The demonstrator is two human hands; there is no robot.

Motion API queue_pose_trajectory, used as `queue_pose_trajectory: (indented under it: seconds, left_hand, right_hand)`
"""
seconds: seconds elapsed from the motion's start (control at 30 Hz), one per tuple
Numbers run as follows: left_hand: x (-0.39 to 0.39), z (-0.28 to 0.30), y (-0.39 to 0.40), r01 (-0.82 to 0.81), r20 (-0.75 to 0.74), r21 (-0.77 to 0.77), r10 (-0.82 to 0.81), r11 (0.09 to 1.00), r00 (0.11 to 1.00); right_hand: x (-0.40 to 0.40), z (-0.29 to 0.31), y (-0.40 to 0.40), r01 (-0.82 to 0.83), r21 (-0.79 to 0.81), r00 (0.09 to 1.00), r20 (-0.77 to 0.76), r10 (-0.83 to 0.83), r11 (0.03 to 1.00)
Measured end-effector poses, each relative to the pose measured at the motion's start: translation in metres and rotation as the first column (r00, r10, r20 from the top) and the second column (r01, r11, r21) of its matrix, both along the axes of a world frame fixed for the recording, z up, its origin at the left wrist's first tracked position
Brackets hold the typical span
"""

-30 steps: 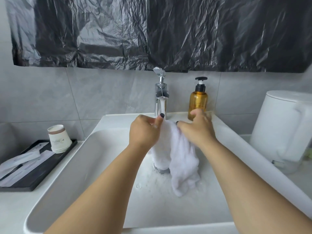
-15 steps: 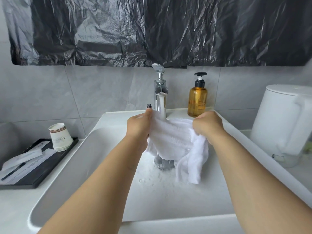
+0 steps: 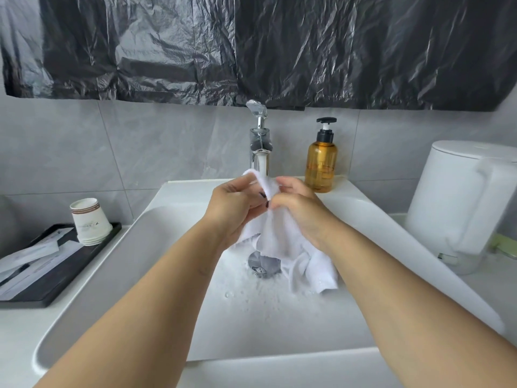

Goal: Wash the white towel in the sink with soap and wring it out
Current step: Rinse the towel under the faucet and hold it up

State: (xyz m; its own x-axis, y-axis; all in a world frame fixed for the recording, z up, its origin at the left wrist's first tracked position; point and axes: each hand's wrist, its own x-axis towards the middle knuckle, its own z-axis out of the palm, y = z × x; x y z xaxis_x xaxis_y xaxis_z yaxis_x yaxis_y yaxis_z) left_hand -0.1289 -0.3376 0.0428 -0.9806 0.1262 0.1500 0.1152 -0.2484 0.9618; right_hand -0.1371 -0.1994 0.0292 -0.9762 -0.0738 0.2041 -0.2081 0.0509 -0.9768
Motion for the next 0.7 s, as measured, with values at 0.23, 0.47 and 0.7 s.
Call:
queue_pose_trajectory:
  seconds: [0.23, 0.47, 0.7]
  left_hand:
    - [-0.005, -0.015, 0.002, -0.18, -0.136, -0.181, 0.157, 0.967, 0.978]
    - [-0.014, -0.025, 0.003, -0.394, -0.205, -0.495, 0.336, 0.775, 0.919]
    - [-0.004, -0.028, 0.009, -0.032, 0.037, -0.573, 0.065, 0.819, 0.997]
  right_hand:
    - [-0.006, -0.017, -0.011, 0.184, 0.719, 0.979, -0.076, -0.187, 0.67]
    - [0.009, 0.01, 0.004, 0.21, -0.012, 0.955, 0.216, -0.202, 0.978]
    - [0.016, 0.018, 0.001, 0.166, -0.216, 0.983, 0.108, -0.145, 0.962]
